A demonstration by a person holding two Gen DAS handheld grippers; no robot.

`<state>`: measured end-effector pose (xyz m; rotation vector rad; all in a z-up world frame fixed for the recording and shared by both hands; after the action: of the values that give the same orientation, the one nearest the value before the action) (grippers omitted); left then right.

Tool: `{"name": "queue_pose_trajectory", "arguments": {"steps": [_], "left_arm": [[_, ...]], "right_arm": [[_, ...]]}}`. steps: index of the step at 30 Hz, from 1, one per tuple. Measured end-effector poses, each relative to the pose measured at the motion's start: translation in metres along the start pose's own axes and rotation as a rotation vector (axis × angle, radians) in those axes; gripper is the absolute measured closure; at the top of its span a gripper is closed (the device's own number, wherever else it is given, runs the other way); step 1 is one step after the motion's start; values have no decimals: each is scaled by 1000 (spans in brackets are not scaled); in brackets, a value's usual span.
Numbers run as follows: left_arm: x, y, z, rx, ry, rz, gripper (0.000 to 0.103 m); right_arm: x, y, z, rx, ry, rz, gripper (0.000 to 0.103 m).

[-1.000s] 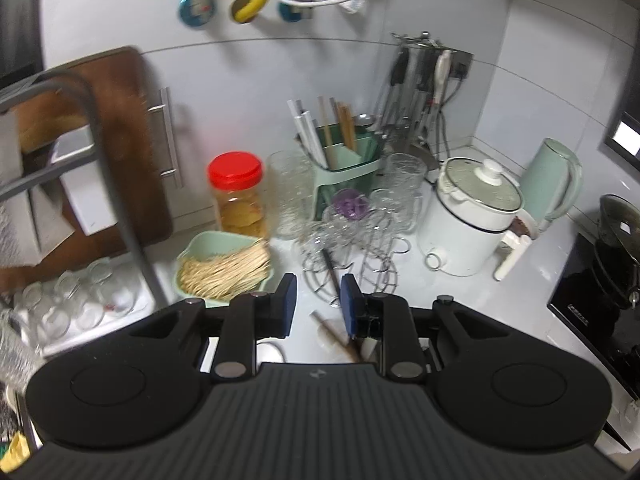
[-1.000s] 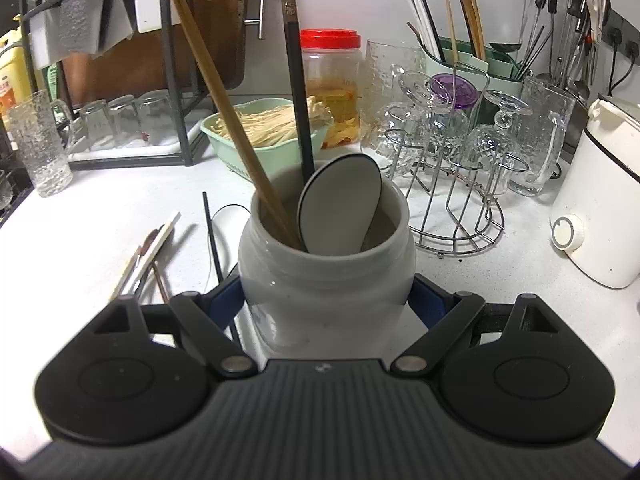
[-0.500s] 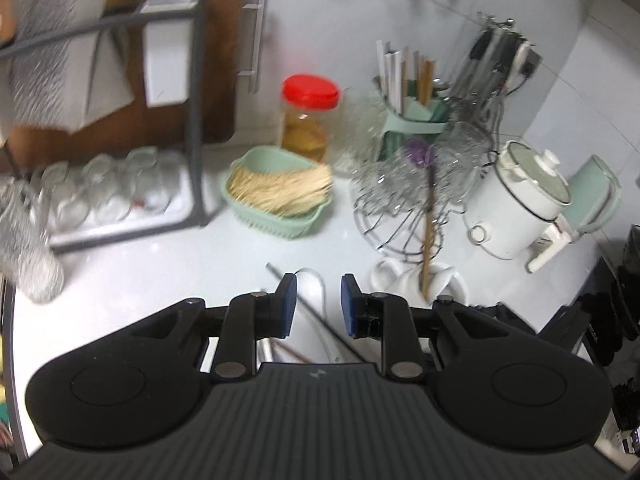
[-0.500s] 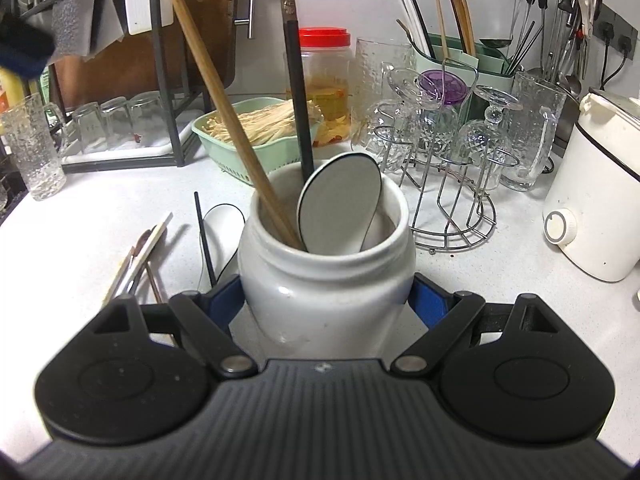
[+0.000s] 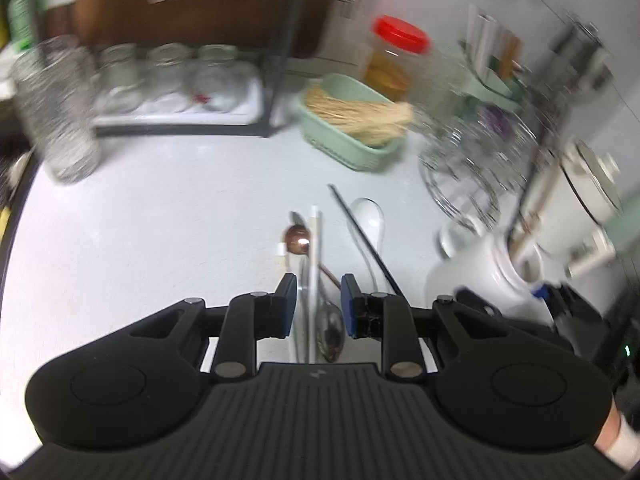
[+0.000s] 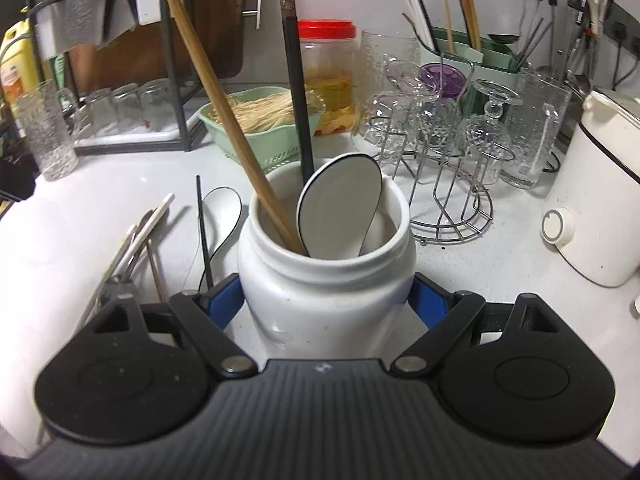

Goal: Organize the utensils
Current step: 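Move the left gripper down to the white stick among the utensils, then close the left gripper on the white stick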

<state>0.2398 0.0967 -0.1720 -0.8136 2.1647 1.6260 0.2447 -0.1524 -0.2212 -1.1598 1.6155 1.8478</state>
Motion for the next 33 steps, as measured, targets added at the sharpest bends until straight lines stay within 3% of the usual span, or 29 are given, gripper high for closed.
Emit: {"name": "queue_pose_trajectory", "arguments": {"steps": [3, 9, 15, 26, 33], "left_arm": [[0, -1, 4, -23, 68, -9, 75], [3, -2, 0, -95, 101, -10, 75], [10, -5, -7, -115, 76, 32, 75], [1, -35, -11, -42, 10, 51, 75], [12, -58, -6, 20, -26, 96, 76]], "right_arm": [[0, 1, -3, -26, 17, 8, 13], [2, 3, -4, -72, 63, 13, 13], [2, 3, -4, -71, 58, 13, 13], [5, 6, 2, -22, 18, 20, 13], [7, 9, 8, 23, -17, 30, 13]]}}
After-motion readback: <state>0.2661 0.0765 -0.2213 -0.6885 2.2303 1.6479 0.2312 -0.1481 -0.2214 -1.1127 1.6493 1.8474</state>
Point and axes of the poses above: each gripper's, at about its wrist camera, not at the fingertips, and y roughly against the way its jaws point, z to its left, x to its underside, the point moved 8 cm from there along -y, roughly the way its jaws point, and after that the axes turned 2 degrees about -z, right-handed, at the moved point
